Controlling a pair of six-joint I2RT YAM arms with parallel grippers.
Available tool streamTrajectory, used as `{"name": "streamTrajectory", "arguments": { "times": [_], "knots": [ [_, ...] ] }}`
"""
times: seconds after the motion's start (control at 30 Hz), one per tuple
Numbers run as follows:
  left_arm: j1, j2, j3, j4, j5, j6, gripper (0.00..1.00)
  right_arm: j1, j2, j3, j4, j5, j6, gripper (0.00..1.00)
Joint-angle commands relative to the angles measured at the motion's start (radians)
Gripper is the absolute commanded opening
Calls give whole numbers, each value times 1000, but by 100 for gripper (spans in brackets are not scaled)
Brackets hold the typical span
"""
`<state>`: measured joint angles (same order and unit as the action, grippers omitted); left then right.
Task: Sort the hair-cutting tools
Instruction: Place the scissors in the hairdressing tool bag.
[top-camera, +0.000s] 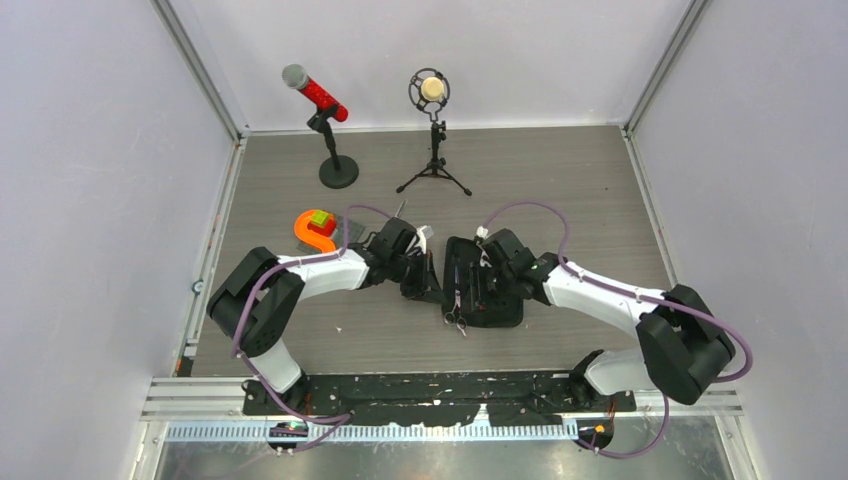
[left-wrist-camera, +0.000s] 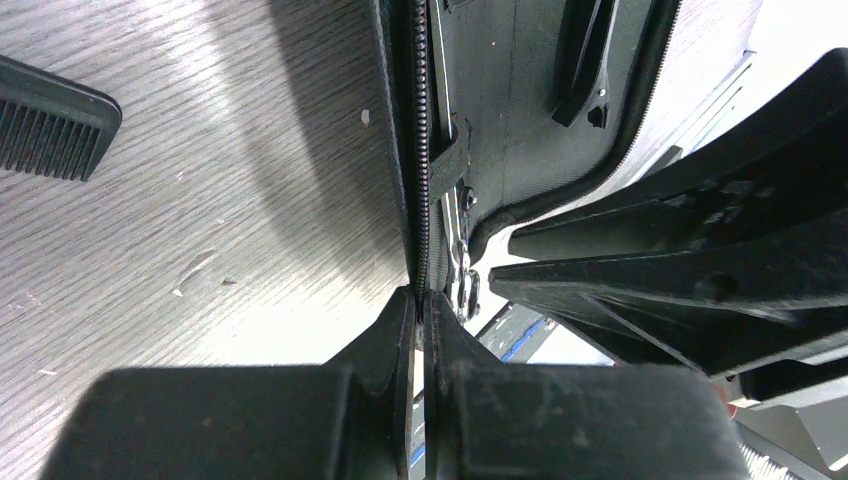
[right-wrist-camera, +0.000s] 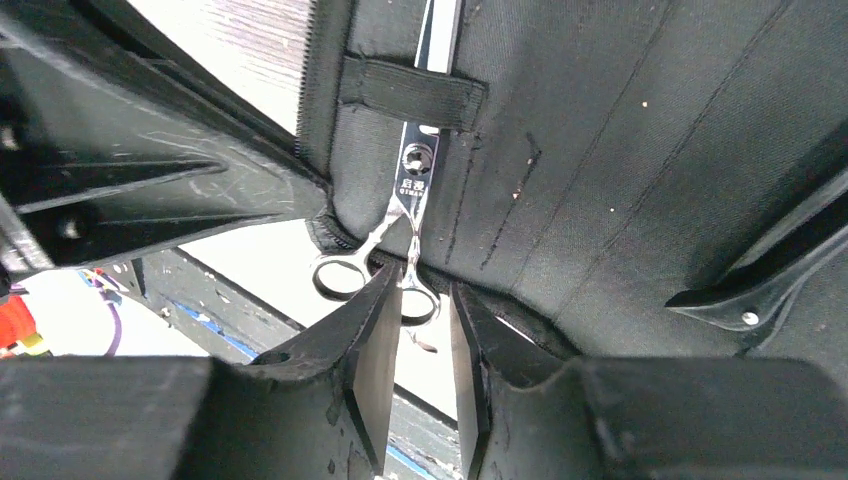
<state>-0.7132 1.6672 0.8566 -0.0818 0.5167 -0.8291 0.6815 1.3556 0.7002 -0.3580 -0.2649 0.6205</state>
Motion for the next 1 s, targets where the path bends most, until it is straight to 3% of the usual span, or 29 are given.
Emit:
{"name": "streamTrajectory", "arguments": {
  "times": [0.0,0.6,0.97],
  "knots": [
    [-5,-5,33,7,28,5,0,4,-63,22,26,38,14,36],
    [-5,-11,30,5,27,7,0,25,49,20,93,12,24,34],
    [-5,-17,27,5,29,8,0,29,113,64,77,23,21,6]
  ]
}}
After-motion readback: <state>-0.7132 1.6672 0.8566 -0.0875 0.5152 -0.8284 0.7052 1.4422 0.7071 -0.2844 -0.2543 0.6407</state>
